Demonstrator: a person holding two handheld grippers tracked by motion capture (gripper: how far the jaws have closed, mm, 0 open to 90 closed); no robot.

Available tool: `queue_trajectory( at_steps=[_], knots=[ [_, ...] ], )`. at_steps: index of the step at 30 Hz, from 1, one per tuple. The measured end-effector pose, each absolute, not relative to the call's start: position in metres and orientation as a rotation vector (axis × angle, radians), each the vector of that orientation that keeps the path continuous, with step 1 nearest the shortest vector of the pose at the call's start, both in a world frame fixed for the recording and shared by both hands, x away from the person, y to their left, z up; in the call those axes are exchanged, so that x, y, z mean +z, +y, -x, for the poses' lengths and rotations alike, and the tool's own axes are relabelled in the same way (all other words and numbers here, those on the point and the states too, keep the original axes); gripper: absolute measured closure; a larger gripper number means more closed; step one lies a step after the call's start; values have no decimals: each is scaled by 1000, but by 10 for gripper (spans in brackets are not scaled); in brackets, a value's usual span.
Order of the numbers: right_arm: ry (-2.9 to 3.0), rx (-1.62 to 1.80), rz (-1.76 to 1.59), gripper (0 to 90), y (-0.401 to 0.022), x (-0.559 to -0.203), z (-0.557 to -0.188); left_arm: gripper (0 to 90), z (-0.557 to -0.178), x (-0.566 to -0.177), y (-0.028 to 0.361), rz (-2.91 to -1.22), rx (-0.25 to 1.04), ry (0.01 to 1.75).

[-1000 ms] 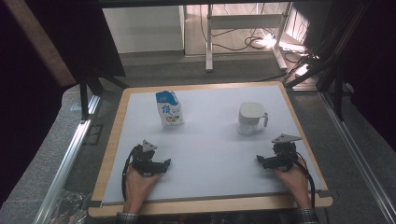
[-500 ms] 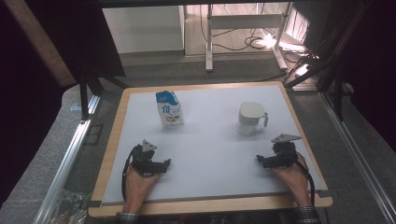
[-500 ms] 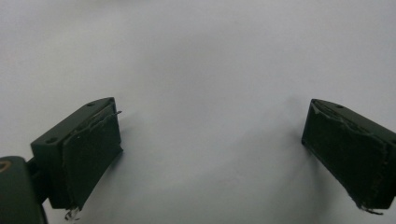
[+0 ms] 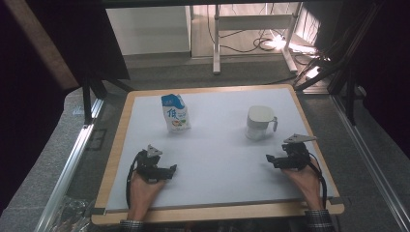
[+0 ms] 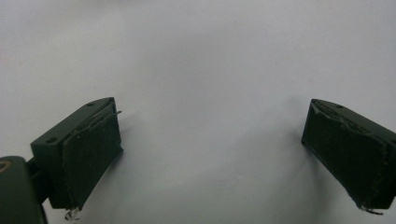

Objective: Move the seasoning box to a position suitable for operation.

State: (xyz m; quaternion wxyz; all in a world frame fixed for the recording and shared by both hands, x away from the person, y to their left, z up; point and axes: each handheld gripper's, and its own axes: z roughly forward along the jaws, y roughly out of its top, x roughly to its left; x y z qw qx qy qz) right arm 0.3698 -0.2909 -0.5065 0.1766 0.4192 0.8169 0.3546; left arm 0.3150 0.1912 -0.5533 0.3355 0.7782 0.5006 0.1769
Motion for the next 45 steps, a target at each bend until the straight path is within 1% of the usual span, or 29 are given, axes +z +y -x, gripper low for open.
queue_trajectory(
  at_steps=[5, 11, 14, 21, 31, 36, 45],
  knots=[
    [2304, 1008, -1186, 228, -290, -503, -374, 42, -315, -553, 191, -2029, 461, 1307],
    [2270, 1033, -1239, 232, -292, -498, -382, 42, -315, -553, 191, -2029, 460, 1307],
    [2252, 1051, -1281, 258, -294, -497, -386, 42, -315, -553, 191, -2029, 460, 1307],
    [2183, 1047, -1250, 344, -297, -493, -389, 42, -315, -553, 192, -2032, 459, 1306],
    [2111, 1055, -1245, 357, -299, -485, -400, 42, -315, -553, 191, -2029, 460, 1307],
    [2113, 1032, -1265, 358, -298, -483, -411, 42, -315, -553, 191, -2029, 460, 1307],
    [2079, 1036, -1317, 417, -294, -483, -428, 42, -315, -553, 191, -2030, 460, 1307]
  ],
)
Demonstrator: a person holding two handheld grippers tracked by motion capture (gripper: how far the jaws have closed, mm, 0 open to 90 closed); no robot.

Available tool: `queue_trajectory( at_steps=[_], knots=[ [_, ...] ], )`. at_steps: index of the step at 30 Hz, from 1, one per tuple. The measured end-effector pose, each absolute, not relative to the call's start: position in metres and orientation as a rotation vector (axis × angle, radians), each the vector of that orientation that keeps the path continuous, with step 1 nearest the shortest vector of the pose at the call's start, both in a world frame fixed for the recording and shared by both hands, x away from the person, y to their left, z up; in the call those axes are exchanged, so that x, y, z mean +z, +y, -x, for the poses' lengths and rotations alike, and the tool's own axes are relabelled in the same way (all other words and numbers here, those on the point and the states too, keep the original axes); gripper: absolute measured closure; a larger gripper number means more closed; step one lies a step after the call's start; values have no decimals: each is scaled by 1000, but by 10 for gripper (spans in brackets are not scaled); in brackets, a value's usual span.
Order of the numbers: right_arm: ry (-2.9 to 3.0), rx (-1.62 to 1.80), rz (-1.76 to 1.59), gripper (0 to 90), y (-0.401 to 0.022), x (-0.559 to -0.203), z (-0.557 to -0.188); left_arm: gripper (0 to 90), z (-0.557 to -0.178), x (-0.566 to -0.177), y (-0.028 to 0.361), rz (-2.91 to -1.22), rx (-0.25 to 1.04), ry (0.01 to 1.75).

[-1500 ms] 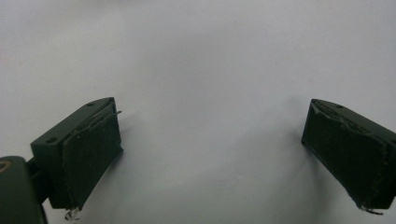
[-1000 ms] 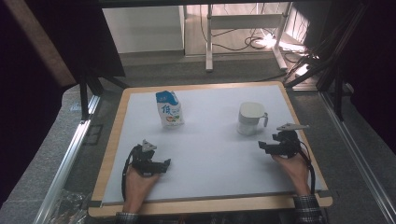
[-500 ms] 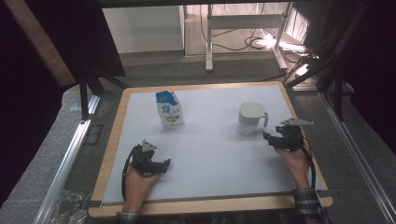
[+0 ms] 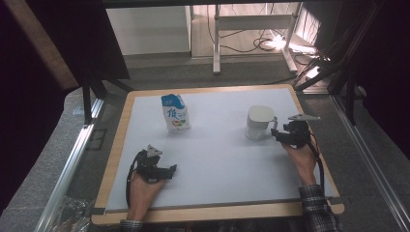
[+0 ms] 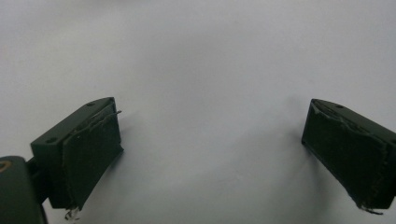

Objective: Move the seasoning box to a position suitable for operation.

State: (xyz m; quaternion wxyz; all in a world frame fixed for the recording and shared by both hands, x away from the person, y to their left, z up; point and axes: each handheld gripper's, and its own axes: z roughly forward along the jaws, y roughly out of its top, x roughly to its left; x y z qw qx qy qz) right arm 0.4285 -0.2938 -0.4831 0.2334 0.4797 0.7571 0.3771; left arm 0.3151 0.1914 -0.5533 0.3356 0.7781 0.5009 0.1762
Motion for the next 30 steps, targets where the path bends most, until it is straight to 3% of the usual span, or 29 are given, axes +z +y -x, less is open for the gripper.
queue_trajectory(
  at_steps=[6, 16, 24, 30],
  knots=[
    [2048, 1003, -1280, 508, -288, -482, -434, 42, -315, -553, 192, -2034, 459, 1304],
    [2045, 1001, -1292, 566, -281, -485, -448, 42, -315, -553, 192, -2034, 459, 1305],
    [2019, 1004, -1323, 687, -279, -489, -454, 42, -315, -553, 192, -2034, 459, 1304],
    [1999, 1000, -1324, 725, -278, -490, -454, 42, -315, -553, 192, -2034, 459, 1304]
  ],
)
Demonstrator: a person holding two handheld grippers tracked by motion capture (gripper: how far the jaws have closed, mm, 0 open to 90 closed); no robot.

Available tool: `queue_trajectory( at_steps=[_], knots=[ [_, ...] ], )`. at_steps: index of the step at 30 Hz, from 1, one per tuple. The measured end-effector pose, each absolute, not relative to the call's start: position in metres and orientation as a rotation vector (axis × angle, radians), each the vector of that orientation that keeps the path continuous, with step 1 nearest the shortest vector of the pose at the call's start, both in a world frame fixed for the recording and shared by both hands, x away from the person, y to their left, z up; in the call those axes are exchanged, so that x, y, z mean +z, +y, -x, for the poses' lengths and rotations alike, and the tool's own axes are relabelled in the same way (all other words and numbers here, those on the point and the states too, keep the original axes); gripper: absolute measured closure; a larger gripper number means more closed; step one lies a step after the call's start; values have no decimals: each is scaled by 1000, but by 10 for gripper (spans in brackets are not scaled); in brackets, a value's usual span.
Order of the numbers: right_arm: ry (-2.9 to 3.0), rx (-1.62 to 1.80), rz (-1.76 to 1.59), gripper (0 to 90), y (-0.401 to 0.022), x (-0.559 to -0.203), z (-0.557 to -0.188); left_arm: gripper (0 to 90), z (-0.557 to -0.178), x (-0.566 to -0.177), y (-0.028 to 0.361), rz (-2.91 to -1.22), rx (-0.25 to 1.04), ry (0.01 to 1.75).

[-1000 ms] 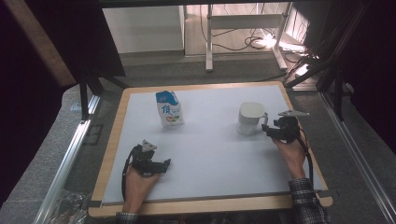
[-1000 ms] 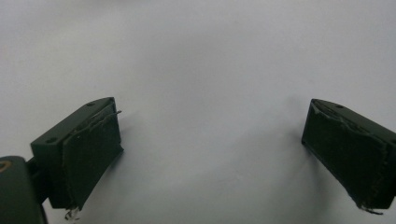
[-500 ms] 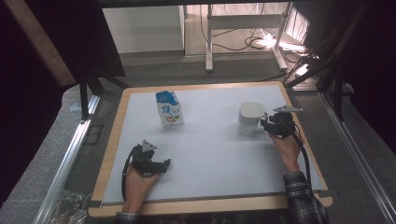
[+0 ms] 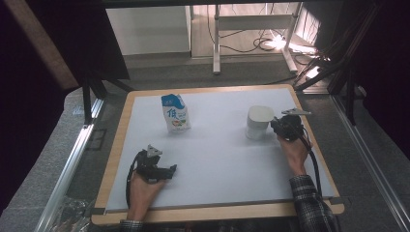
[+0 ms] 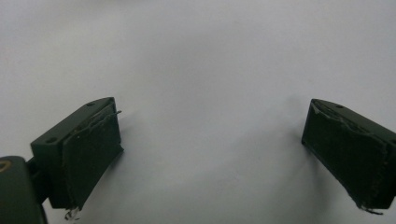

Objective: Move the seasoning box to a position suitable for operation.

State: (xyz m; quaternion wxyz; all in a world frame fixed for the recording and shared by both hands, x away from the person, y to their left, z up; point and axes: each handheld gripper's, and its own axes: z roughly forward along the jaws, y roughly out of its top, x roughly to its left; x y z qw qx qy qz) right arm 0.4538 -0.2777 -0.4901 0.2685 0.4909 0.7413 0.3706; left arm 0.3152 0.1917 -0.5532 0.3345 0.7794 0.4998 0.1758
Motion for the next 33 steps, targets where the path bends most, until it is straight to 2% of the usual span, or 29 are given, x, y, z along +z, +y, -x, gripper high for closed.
queue_trajectory(
  at_steps=[11, 22, 33],
  knots=[
    [1947, 1000, -1316, 805, -274, -492, -454, 42, -315, -553, 192, -2034, 459, 1304],
    [1977, 1028, -1336, 802, -275, -490, -448, 42, -315, -553, 192, -2033, 459, 1304],
    [2029, 1092, -1342, 799, -274, -491, -423, 42, -315, -553, 192, -2034, 459, 1304]
  ],
)
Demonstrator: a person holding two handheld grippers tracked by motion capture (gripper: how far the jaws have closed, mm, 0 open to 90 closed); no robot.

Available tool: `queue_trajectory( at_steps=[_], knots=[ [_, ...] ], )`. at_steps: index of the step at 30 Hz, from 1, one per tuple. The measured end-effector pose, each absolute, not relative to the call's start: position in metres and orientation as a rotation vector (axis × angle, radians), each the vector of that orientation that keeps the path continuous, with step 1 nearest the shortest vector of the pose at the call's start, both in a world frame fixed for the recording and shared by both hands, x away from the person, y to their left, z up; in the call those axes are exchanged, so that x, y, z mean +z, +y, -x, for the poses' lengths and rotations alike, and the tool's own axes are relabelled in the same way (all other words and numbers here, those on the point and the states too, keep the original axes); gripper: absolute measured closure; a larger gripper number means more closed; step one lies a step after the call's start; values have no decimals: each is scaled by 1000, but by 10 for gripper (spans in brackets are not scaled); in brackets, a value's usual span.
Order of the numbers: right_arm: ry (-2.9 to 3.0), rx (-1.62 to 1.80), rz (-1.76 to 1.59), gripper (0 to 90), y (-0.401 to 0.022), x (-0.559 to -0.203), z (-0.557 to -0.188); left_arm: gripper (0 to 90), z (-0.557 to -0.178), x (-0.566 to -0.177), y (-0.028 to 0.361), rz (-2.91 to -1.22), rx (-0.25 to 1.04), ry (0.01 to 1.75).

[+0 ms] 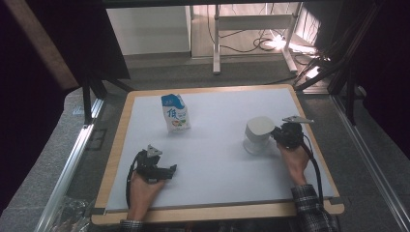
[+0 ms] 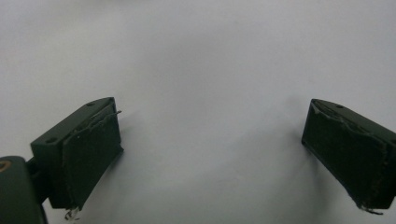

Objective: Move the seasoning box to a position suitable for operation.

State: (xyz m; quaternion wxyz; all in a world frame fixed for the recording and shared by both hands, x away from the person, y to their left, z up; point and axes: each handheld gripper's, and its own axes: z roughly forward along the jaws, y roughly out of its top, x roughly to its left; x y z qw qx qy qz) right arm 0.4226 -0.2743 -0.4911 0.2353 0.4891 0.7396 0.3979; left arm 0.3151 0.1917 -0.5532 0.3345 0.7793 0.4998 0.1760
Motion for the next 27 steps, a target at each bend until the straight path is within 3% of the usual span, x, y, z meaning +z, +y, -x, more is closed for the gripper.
queue_trajectory(
  at_steps=[11, 27],
  knots=[
    [2066, 1115, -1306, 792, -259, -487, -393, 42, -315, -553, 192, -2034, 459, 1304],
    [2074, 1165, -1304, 780, -250, -492, -378, 42, -315, -553, 192, -2034, 460, 1304]
  ],
)
